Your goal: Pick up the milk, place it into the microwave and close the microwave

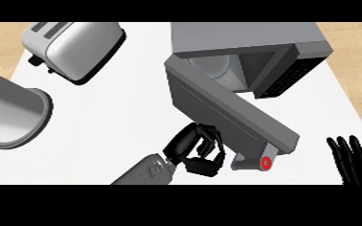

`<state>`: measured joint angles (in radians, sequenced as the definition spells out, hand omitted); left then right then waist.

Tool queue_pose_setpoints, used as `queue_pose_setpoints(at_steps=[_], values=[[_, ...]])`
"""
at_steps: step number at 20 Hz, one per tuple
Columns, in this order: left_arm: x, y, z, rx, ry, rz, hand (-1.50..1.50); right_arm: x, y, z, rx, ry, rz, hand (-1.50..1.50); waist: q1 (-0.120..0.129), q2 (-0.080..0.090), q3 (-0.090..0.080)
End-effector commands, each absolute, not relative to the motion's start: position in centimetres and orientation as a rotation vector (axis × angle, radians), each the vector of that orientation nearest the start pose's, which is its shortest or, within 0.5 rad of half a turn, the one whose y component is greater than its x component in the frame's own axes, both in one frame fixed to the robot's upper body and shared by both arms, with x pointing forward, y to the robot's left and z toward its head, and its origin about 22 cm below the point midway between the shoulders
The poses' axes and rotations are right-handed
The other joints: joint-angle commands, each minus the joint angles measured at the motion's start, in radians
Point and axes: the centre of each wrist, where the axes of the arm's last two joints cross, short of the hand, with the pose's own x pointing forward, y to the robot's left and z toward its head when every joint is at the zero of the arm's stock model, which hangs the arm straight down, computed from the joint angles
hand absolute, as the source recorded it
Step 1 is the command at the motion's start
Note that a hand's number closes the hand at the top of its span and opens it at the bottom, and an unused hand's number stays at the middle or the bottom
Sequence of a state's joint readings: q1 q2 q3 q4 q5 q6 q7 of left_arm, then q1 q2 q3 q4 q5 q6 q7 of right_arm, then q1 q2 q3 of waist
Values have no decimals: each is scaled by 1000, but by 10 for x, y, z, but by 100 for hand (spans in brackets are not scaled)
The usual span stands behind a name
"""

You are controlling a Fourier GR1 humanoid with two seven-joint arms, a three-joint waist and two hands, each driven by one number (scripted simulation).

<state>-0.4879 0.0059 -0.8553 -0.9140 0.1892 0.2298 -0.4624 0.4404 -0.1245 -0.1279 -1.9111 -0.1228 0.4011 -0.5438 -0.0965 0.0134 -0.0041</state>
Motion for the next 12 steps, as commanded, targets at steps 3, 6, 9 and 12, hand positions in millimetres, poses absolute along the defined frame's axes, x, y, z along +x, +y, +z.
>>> queue_pose_setpoints(at_steps=[3, 6, 9, 12], values=[[261, 26, -48, -465, -1754, -657, 150, 127, -307, 47, 201, -2067, 199, -150, -40, 9, -2], [261, 19, -39, -466, -1775, -601, 150, 127, -299, 52, 248, -2068, 224, -150, -67, 13, -3], [268, 13, -25, -413, -1825, -523, 150, 131, -304, 58, 228, -2055, 284, -150, -79, 15, -3], [273, 13, -20, -331, -1844, -419, 150, 135, -309, 73, 218, -2073, 345, -150, -86, 18, -4]])
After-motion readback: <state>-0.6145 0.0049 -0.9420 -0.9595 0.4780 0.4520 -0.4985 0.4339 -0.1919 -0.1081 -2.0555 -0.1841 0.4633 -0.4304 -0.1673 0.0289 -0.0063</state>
